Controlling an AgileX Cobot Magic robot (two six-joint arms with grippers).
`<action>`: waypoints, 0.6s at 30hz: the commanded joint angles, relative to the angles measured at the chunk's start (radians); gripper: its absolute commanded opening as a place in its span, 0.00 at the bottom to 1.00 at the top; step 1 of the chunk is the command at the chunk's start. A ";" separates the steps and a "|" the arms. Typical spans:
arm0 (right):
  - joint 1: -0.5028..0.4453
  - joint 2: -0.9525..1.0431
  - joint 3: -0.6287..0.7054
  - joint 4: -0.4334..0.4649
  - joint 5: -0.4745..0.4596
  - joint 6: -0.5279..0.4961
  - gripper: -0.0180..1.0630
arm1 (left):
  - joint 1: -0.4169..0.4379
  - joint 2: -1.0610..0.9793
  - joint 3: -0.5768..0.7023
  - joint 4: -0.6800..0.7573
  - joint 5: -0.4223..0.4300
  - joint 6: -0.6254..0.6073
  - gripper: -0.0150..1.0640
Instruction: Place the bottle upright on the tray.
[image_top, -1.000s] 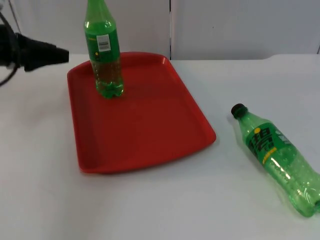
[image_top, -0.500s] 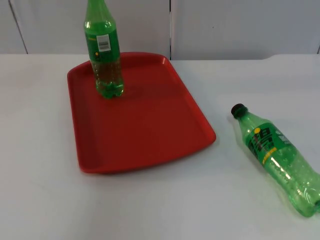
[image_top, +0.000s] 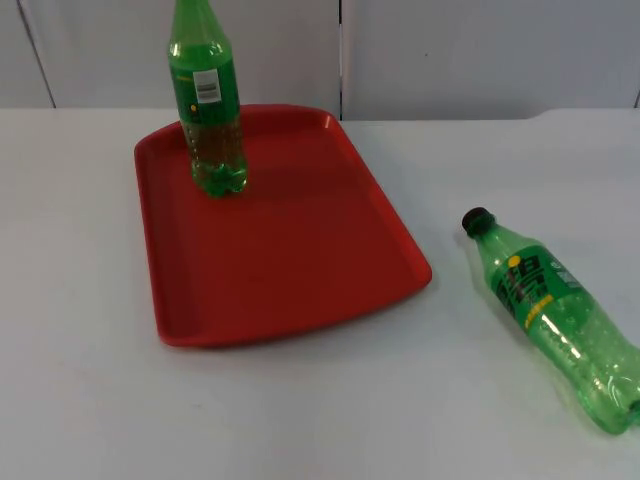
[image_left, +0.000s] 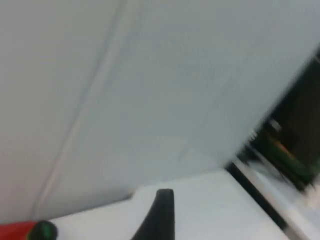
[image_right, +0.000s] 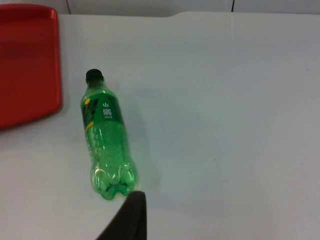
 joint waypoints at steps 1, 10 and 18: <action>-0.011 -0.003 -0.001 0.002 -0.007 -0.008 0.99 | 0.025 -0.101 0.040 0.026 0.121 -0.126 0.79; -0.011 -0.003 -0.001 0.002 -0.007 -0.008 0.99 | 0.034 -0.298 0.173 0.026 0.279 -0.146 0.79; -0.011 -0.003 -0.001 0.002 -0.007 -0.008 0.99 | 0.034 -0.473 0.216 0.026 0.718 0.202 0.79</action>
